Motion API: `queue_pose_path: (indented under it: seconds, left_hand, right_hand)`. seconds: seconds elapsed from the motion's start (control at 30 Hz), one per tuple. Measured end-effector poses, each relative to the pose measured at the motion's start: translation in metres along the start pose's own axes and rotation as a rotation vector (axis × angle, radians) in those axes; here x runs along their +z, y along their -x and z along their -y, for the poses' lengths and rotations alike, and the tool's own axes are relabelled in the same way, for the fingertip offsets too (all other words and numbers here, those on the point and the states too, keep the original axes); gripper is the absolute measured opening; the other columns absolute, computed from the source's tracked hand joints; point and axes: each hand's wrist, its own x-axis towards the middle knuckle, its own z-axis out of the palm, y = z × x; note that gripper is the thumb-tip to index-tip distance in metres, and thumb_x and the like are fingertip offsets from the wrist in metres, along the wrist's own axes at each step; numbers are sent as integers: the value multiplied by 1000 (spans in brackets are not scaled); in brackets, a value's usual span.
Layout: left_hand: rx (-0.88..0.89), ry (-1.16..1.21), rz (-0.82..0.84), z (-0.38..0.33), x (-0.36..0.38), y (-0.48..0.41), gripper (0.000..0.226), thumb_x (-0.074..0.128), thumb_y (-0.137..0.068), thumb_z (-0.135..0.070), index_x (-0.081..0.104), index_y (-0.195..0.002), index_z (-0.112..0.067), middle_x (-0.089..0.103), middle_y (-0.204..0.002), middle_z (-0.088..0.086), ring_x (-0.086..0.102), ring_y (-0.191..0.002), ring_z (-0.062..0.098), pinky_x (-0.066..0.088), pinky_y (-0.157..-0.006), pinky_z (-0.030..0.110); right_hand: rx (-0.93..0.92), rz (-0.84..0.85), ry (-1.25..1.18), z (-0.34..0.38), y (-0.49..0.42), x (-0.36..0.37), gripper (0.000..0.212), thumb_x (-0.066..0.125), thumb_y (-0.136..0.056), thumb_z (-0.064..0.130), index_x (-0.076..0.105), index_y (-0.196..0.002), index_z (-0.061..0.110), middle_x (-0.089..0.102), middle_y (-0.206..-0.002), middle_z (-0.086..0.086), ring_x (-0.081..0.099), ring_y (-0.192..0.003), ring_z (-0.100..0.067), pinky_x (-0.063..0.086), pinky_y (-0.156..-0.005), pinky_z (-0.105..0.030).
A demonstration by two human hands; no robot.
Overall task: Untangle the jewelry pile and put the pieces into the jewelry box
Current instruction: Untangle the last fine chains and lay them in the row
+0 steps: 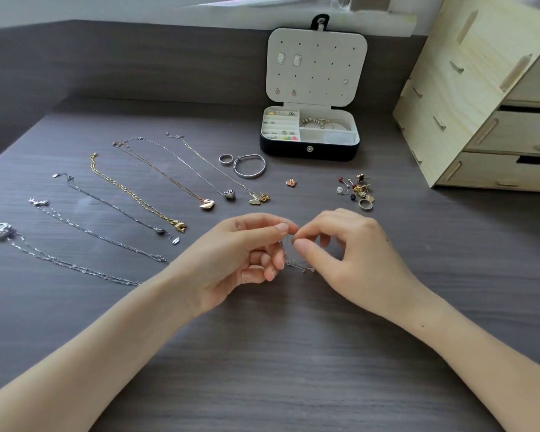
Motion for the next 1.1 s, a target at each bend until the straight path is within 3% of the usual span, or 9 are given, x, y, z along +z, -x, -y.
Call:
queue_pose_path:
  seconds: [0.07, 0.17, 0.27, 0.37, 0.47, 0.53, 0.67, 0.8, 1.1]
  left_hand:
    - [20, -5, 5, 0, 0, 0, 19, 53, -91, -17, 69, -99, -10, 49, -52, 5, 41, -43, 11, 28, -37, 14]
    - [70, 10, 45, -2, -1, -1, 19, 56, -81, -21, 75, -84, -18, 41, -49, 2, 31, -41, 9, 18, -38, 16]
    - [75, 55, 116, -3, -2, -2, 19, 56, -81, -18, 71, -70, -20, 36, -48, -1, 26, -40, 8, 15, -41, 18]
    - [60, 91, 142, -2, -4, -6, 17, 55, -83, -14, 67, -71, -17, 33, -48, -1, 25, -40, 9, 13, -44, 21]
    - [47, 119, 154, -1, -8, -9, 14, 56, -84, -13, 64, -74, -15, 31, -48, -3, 23, -40, 9, 14, -42, 20]
    - [38, 154, 158, -1, -10, -9, 12, 54, -82, -14, 64, -74, -14, 30, -48, -3, 21, -41, 9, 16, -41, 19]
    - [23, 215, 154, -1, -12, -9, 15, 51, -78, -14, 64, -72, -14, 28, -47, -4, 23, -39, 8, 16, -41, 20]
    - [7, 244, 150, -1, -12, -10, 14, 51, -78, -13, 64, -72, -13, 29, -46, -4, 25, -37, 7, 16, -41, 20]
    - [3, 288, 206, -2, -12, -9, 17, 50, -78, -13, 65, -73, -13, 36, -47, -2, 31, -38, 9, 19, -42, 20]
  right_hand:
    - [131, 4, -151, -1, -3, -3, 13, 64, -87, 20, 71, -76, 20, 61, -65, 14, 51, -59, 1, 34, -58, -11]
    - [282, 25, -350, -1, -10, -5, 15, 62, -89, 14, 71, -78, 17, 70, -72, 4, 58, -64, -7, 43, -60, -20]
    - [357, 90, -515, 0, -18, -5, 14, 58, -91, 7, 69, -84, 14, 71, -75, 4, 62, -70, -4, 46, -64, -15]
    - [283, 185, -376, -2, -20, -8, 17, 60, -89, 6, 71, -86, 18, 72, -81, 3, 60, -65, -1, 45, -63, -10]
    - [198, 306, -251, -3, -19, -10, 17, 62, -88, 10, 73, -92, 24, 60, -67, 18, 48, -55, -2, 36, -56, -10]
    - [120, 390, -156, -3, -20, -8, 18, 62, -89, 12, 72, -97, 25, 56, -72, 21, 51, -68, -6, 37, -64, -13]
    - [29, 511, -50, -1, -22, -5, 16, 60, -91, 21, 71, -102, 27, 56, -86, 10, 45, -86, -11, 36, -81, -21]
    - [20, 524, -95, 0, -22, -7, 15, 61, -91, 22, 70, -102, 27, 61, -92, 7, 45, -86, -10, 36, -82, -22]
    - [9, 463, -156, -3, -19, -1, 1, 69, -84, 28, 70, -84, 28, 61, -84, 15, 44, -81, -6, 39, -79, -26]
